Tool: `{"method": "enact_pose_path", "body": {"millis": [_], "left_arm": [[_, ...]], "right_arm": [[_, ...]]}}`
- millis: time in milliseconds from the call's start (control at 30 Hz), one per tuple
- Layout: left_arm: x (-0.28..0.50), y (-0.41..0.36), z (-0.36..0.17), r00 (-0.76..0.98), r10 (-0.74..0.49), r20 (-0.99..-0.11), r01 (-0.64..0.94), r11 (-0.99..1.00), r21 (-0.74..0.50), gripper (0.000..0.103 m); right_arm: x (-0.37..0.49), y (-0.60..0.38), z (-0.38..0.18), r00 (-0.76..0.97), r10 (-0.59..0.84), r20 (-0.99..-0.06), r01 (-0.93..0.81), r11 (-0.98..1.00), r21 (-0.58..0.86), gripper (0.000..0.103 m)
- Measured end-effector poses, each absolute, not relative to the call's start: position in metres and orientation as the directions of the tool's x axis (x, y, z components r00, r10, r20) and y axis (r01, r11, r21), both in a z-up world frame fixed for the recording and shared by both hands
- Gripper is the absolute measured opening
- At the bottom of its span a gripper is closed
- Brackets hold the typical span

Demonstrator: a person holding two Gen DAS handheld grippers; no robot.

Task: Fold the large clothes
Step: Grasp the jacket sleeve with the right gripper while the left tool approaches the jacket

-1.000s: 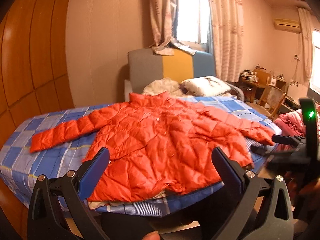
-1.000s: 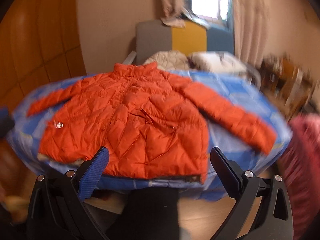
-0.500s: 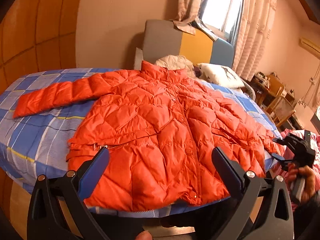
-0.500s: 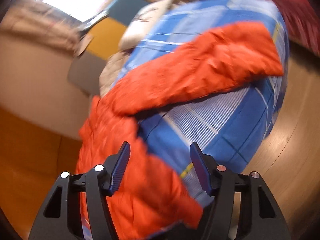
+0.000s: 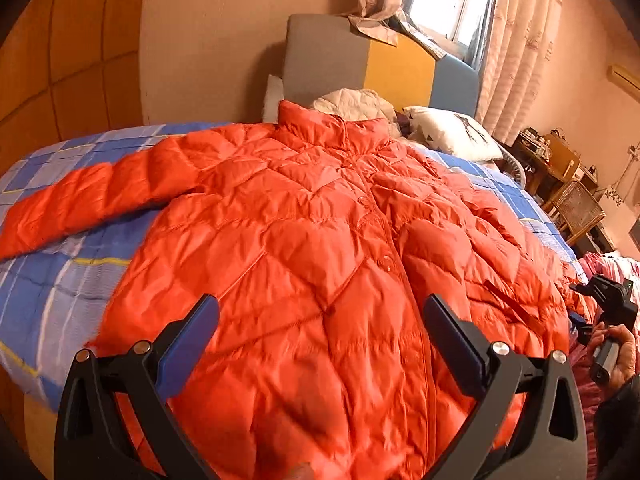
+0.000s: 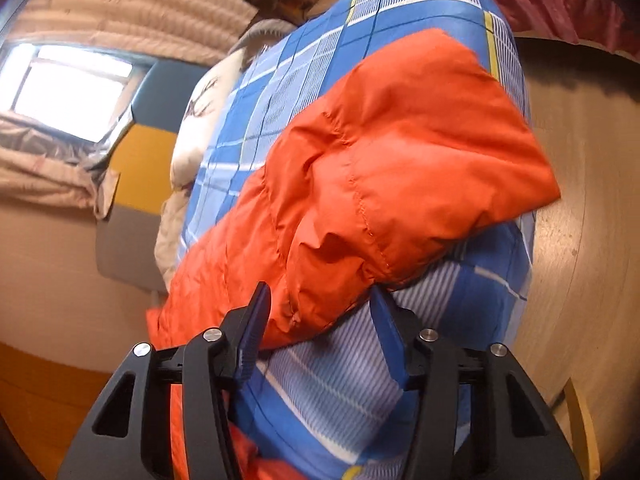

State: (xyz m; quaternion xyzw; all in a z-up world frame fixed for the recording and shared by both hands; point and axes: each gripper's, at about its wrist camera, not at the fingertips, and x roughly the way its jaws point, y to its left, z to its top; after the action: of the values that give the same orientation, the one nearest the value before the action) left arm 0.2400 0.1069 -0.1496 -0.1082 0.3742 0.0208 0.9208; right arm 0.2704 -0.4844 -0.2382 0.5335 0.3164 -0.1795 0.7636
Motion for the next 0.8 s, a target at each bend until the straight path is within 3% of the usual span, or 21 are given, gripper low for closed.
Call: {"method": "enact_pose_path", "body": {"millis": [67, 167, 367, 533, 667, 800], "left_arm": [[0.254, 0.106, -0.155, 0.711, -0.054, -0.701, -0.108, 0.977, -0.185, 0.101], [0.282, 0.108, -0.165, 0.690, -0.076, -0.720, -0.095, 0.976, -0.195, 0.101], [0.325, 0.108, -0.175, 0.667, -0.090, -0.739, -0.070, 0.981, -0.182, 0.100], [0.347, 0.109, -0.183, 0.575, -0.063, -0.816, -0.093, 0.985, -0.142, 0.100], [0.356, 0.116, -0.186, 0.526, -0.029, -0.850, -0.181, 0.973, -0.146, 0.100], [0.358, 0.124, -0.185, 0.556, 0.000, -0.831, -0.215, 0.966, -0.143, 0.100]], "right_arm": [[0.274, -0.488, -0.238, 0.734, 0.033, -0.678, 0.619, 0.377, 0.689, 0.029], [0.276, -0.496, -0.240, 0.731, 0.007, -0.682, 0.632, 0.369, 0.681, 0.012], [0.306, -0.496, -0.214, 0.691, -0.092, -0.717, 0.650, 0.512, 0.561, 0.006], [0.342, -0.481, -0.194, 0.628, -0.129, -0.768, 0.657, 0.617, 0.433, 0.005], [0.371, -0.452, -0.174, 0.626, -0.133, -0.768, 0.586, 0.730, 0.351, 0.005], [0.403, -0.417, -0.162, 0.672, -0.099, -0.734, 0.458, 0.835, 0.306, 0.005]]}}
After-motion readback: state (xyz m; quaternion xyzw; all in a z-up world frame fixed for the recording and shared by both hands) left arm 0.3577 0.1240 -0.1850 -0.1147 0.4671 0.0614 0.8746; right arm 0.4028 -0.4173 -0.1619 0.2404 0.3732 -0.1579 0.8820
